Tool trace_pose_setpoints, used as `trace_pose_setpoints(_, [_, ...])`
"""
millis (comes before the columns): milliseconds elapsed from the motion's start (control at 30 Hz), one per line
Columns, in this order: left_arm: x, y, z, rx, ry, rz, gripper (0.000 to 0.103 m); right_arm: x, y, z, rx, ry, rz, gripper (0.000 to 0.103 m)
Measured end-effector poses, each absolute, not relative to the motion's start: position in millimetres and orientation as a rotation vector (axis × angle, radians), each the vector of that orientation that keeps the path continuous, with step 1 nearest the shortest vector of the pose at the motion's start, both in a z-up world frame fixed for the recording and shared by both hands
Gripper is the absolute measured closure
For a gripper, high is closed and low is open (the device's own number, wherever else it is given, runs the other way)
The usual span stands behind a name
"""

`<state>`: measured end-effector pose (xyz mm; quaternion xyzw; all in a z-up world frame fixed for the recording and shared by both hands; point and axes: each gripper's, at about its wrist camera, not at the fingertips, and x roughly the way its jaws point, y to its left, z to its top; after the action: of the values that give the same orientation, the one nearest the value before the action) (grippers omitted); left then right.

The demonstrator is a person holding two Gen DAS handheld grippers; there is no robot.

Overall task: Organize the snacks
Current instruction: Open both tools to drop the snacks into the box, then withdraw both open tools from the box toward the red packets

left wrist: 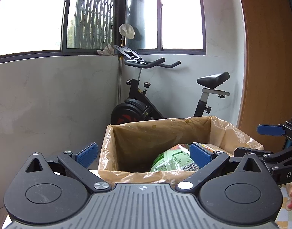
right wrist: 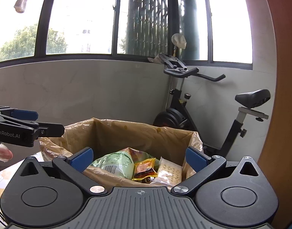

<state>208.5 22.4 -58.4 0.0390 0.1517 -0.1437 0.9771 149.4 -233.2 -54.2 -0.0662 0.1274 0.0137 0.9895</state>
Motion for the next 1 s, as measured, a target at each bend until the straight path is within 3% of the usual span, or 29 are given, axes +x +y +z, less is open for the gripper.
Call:
trace_pose_setpoints(533, [171,42,-90,0.028,0.305,-0.289,0.0,100,-252,-84,-0.006,0.268,0.044,0.0])
trace_pose_setpoints(1000, [169,37,-142,0.019,0.438,-0.287,0.0,88,-252,-141,0.023,0.363,0.078,0.0])
